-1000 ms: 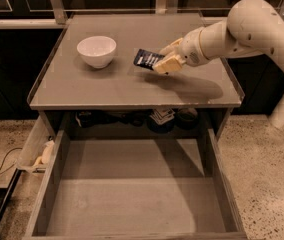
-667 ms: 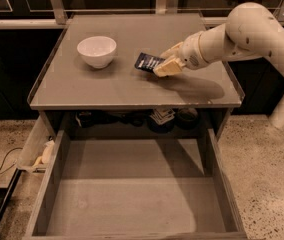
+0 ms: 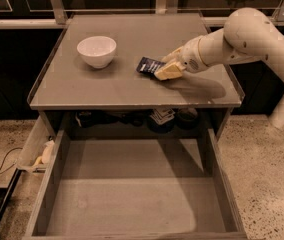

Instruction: Pick rxbar blueberry from top drawer and place on counter

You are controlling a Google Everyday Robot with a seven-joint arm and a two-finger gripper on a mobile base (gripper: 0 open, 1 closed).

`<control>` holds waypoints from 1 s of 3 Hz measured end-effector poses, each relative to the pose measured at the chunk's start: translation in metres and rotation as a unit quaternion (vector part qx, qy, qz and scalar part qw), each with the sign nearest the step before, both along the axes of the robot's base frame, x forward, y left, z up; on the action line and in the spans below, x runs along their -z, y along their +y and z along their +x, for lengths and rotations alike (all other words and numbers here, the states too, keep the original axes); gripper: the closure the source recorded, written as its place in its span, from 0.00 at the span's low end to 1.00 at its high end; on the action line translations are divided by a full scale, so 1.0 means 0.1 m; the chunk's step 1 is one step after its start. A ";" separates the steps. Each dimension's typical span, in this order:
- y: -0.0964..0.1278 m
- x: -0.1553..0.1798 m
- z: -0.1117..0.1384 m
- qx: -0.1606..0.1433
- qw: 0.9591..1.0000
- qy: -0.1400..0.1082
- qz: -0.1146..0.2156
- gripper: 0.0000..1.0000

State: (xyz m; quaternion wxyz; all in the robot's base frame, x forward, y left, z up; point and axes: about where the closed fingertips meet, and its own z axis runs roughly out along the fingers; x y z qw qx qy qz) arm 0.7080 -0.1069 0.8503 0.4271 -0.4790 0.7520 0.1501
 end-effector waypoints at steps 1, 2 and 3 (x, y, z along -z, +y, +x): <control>0.00 0.00 0.00 0.000 1.000 0.000 0.000 0.82; 0.00 0.00 0.00 0.000 1.000 0.000 0.000 0.59; 0.00 0.00 0.00 0.000 1.000 0.000 0.000 0.36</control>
Offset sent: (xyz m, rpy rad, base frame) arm 0.0000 0.0000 0.0000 0.0000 0.0000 0.0000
